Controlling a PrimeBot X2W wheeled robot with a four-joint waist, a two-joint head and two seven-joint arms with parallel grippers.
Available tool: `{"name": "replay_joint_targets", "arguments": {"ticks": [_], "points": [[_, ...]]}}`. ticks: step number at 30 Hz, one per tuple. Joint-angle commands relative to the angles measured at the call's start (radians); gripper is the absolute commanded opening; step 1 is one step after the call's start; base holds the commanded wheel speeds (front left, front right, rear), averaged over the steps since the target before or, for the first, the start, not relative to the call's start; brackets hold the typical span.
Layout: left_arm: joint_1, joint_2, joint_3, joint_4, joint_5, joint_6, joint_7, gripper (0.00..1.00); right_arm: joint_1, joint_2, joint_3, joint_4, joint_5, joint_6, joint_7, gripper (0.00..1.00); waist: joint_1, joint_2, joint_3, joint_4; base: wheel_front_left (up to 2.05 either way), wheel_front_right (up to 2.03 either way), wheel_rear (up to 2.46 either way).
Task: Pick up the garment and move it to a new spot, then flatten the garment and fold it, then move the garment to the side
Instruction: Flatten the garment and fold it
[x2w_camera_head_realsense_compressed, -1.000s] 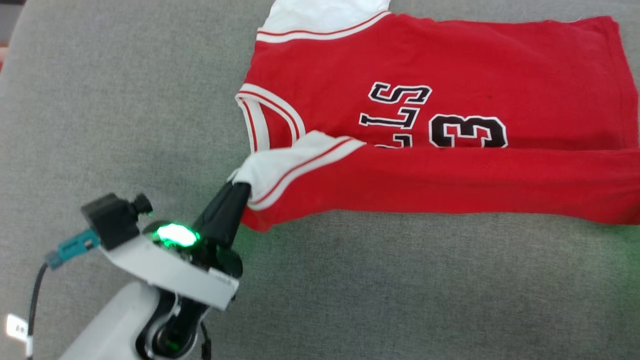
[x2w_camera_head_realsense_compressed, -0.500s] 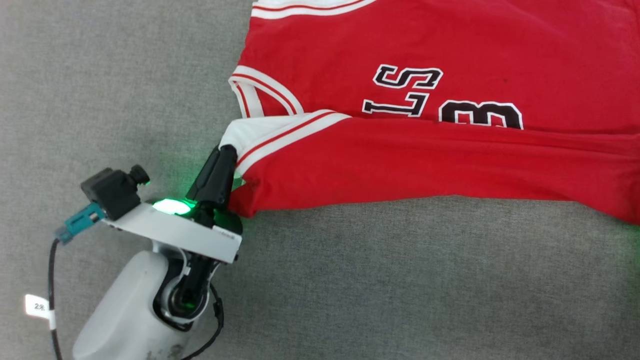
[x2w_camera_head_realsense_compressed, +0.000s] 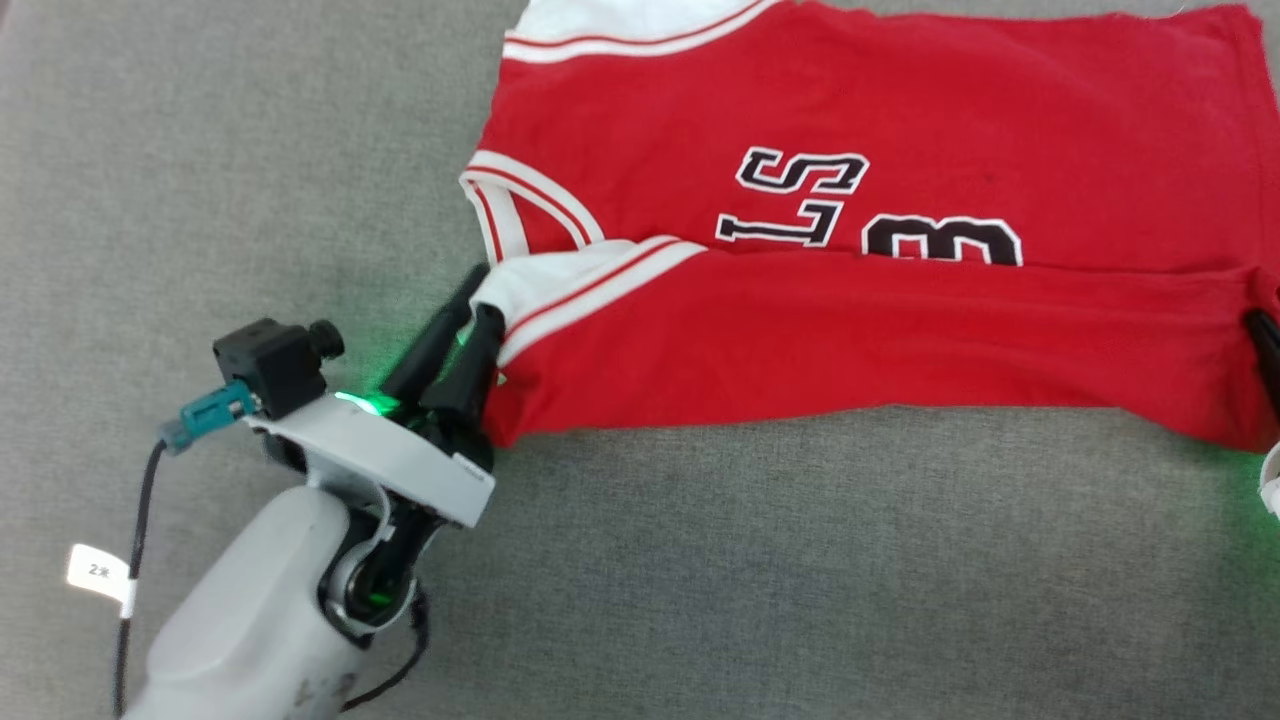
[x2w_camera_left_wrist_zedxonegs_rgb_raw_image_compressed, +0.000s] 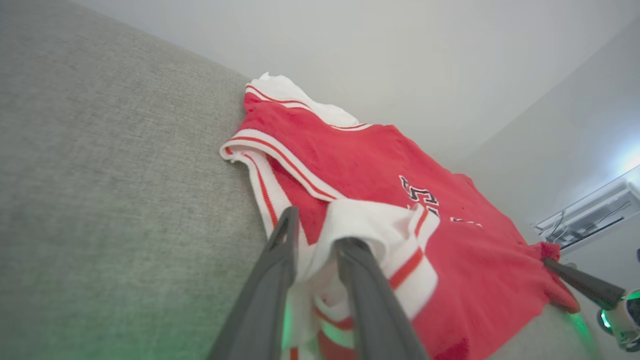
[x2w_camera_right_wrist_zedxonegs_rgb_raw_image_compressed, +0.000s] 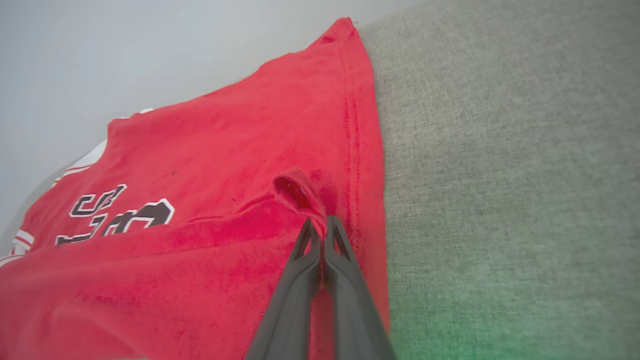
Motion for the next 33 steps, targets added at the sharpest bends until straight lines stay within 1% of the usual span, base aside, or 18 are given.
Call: {"name": "replay_joint_targets", "arguments": {"ticks": [1, 4, 6, 10, 14, 17, 22, 24, 25, 27, 29, 31, 33], "points": [[0.000, 0.035, -0.031, 0.012, -0.004, 0.003, 0.002, 1.00, 0.010, 0.002, 0.007, 0.004, 0.003, -0.001, -0.017, 1.00, 0.0000, 0.0000, -0.041, -0.001, 0.00, 0.00, 0.00], [-0.042, 0.087, -0.083, -0.013, -0.007, 0.003, 0.024, 1.00, 0.022, 0.002, 0.018, 0.000, 0.007, -0.001, -0.033, 1.00, 0.0000, 0.0000, -0.082, 0.003, 0.00, 0.00, 0.00], [-0.064, 0.134, -0.110, -0.031, -0.004, 0.003, 0.049, 1.00, 0.032, 0.006, 0.019, -0.007, 0.007, -0.001, -0.043, 1.00, 0.0000, 0.0000, -0.111, 0.002, 0.00, 0.00, 0.00], [-0.130, 0.211, -0.138, -0.068, 0.010, 0.003, 0.134, 1.00, 0.035, 0.013, 0.001, -0.026, 0.004, -0.001, -0.061, 1.00, 0.0000, 0.0000, -0.161, 0.003, 0.00, 0.00, 0.00], [-0.198, 0.277, -0.171, -0.105, 0.021, 0.036, 0.313, 1.00, 0.043, 0.024, -0.016, -0.049, 0.000, -0.001, -0.068, 1.00, 0.0000, 0.0000, -0.194, 0.004, 0.00, 0.00, 0.00], [-0.235, 0.308, -0.202, -0.146, -0.027, 0.062, 0.495, 1.00, 0.048, 0.031, -0.022, -0.060, -0.002, -0.001, -0.064, 1.00, 0.0000, 0.0000, -0.207, 0.004, 0.00, 0.00, 0.00], [-0.260, 0.342, -0.266, -0.212, -0.154, 0.110, 0.825, 1.00, 0.056, 0.038, -0.024, -0.066, 0.001, -0.001, -0.063, 1.00, 0.0000, 0.0000, -0.216, 0.001, 0.00, 0.00, 0.00], [-0.262, 0.357, -0.289, -0.227, -0.188, 0.128, 0.924, 1.00, 0.056, 0.042, -0.020, -0.067, 0.006, -0.001, -0.062, 1.00, 0.0000, 0.0000, -0.210, -0.006, 0.00, 0.00, 0.00], [-0.262, 0.360, -0.297, -0.237, -0.202, 0.134, 0.956, 1.00, 0.053, 0.042, -0.017, -0.067, 0.007, -0.001, -0.062, 1.00, 0.0000, 0.0000, -0.206, -0.011, 0.00, 0.00, 0.00], [-0.255, 0.353, -0.298, -0.238, -0.227, 0.155, 0.988, 1.00, 0.048, 0.043, -0.014, -0.066, 0.011, -0.001, -0.062, 1.00, 0.0000, 0.0000, -0.195, -0.021, 0.00, 0.00, 0.00], [-0.246, 0.347, -0.299, -0.228, -0.239, 0.170, 0.994, 1.00, 0.041, 0.046, -0.014, -0.066, 0.015, -0.001, -0.062, 1.00, 0.0000, 0.0000, -0.182, -0.032, 0.00, 0.00, 0.00], [-0.240, 0.343, -0.298, -0.215, -0.242, 0.175, 0.989, 1.00, 0.038, 0.045, -0.014, -0.067, 0.016, -0.001, -0.063, 1.00, 0.0000, 0.0000, -0.175, -0.038, 0.00, 0.00, 0.00], [-0.231, 0.332, -0.301, -0.184, -0.241, 0.170, 0.979, 1.00, 0.031, 0.045, -0.016, -0.067, 0.020, -0.001, -0.065, 1.00, 0.0000, 0.0000, -0.161, -0.049, 0.00, 0.00, 0.00]]}}
